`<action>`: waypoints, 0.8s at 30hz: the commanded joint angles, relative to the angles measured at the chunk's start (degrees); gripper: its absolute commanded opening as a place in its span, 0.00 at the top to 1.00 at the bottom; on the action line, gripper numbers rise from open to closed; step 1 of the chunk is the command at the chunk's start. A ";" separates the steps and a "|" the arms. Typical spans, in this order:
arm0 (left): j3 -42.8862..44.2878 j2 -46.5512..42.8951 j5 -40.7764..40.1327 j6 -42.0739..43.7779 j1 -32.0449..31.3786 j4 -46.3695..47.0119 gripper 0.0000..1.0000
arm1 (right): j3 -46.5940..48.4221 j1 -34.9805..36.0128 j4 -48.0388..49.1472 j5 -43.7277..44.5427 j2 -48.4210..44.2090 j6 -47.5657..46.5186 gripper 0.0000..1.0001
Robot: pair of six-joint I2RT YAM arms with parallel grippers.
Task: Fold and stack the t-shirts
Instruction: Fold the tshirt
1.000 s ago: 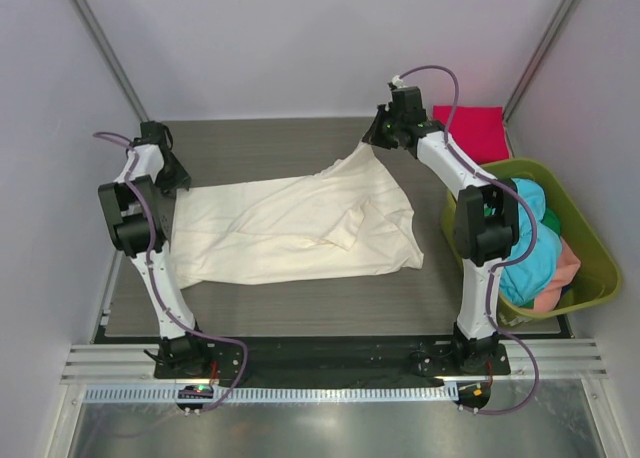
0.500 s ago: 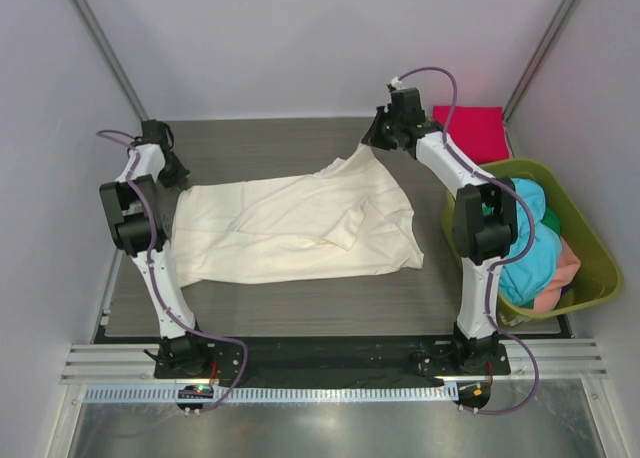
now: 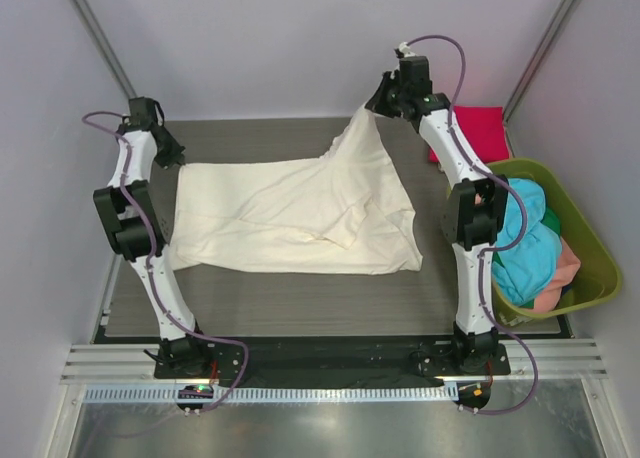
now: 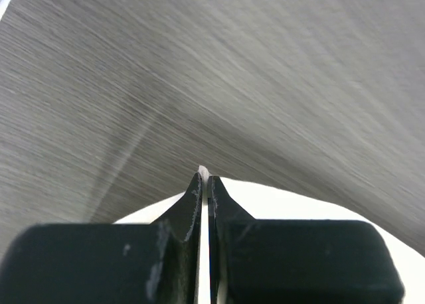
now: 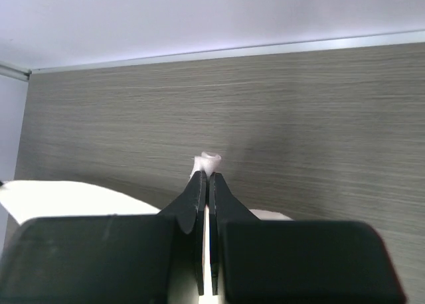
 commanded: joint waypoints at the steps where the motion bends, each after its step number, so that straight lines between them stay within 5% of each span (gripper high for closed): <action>1: 1.05 -7.21 2.40 -1.50 0.61 0.77 1.00 | 1.58 -0.62 -0.97 -1.47 -2.44 -2.32 0.99; 8: -7.56 -14.50 4.67 -2.82 2.98 3.93 1.00 | -9.48 -0.45 2.98 -5.86 -8.93 -3.73 0.99; 16: -21.97 -23.12 4.95 -2.74 5.00 9.48 1.00 | -33.57 0.08 12.64 -6.39 -25.79 -4.25 0.99; 24: -27.08 -27.42 4.07 -2.12 5.18 9.74 1.00 | -55.01 0.70 16.61 -2.71 -43.03 -2.42 0.99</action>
